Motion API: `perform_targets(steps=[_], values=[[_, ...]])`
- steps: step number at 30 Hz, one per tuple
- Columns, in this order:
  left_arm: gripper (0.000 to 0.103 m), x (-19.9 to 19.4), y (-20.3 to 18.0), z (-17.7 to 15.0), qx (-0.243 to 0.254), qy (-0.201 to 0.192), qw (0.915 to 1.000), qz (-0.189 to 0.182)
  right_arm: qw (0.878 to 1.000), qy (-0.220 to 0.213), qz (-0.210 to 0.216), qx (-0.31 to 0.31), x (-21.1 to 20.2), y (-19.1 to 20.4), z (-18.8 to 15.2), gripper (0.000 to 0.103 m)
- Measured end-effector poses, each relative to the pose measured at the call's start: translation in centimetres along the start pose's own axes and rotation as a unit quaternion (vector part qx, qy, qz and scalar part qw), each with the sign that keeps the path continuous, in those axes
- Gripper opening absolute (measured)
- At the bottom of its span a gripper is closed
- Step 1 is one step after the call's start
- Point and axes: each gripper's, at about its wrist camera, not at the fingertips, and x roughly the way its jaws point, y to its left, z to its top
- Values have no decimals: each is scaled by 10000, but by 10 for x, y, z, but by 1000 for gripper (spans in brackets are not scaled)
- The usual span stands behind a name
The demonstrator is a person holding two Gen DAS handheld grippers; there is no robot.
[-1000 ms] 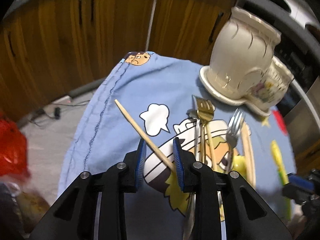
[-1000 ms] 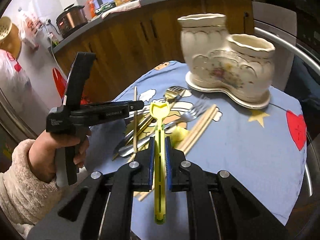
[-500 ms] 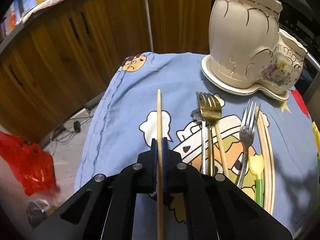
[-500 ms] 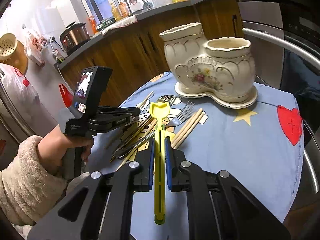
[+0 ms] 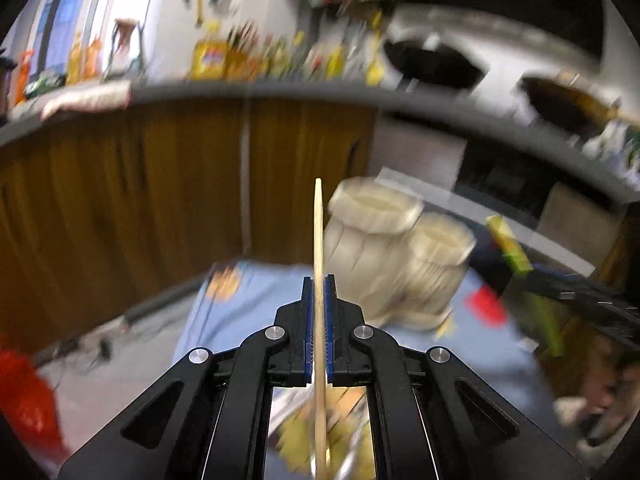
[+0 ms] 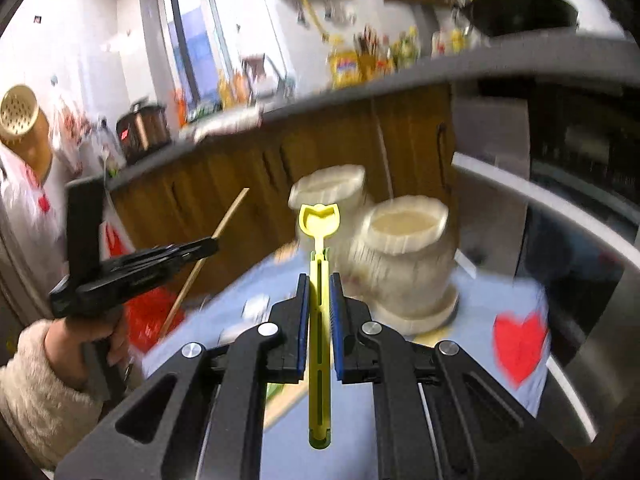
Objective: Organize utensils
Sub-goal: 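Drop the chopstick in the tall cup with left tool while right tool drops spoon in short cup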
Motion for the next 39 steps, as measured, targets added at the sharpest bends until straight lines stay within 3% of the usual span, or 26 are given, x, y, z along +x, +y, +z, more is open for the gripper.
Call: perform_targets(steps=[4,10,13,17,22,29,39], values=[[5,9,-17,42,49,-514,9972,-546,9988,-405,80,250,16,-20,30,10],[5,50,-32,89,0,-1072,9898,-933,9920,-1007,194,737,47,-60,53,10],[5,75,-37,103,3,-1366,9867,-883,9908,-968,249,908,67,-75,54,10],[5,105,-37,112,34,-1435,9871,-708,9916,-820,208,976,94,-87,48,10],[5,131,-28,98,23,-1383,9895,-420,9948,-624,83,797,110,-90,35,10],[5,107,-25,67,9,-1338,9900,-451,9977,-491,-47,469,102,-80,22,10],[5,97,-31,26,54,-780,9962,-393,9988,-183,-173,423,79,-72,4,10]])
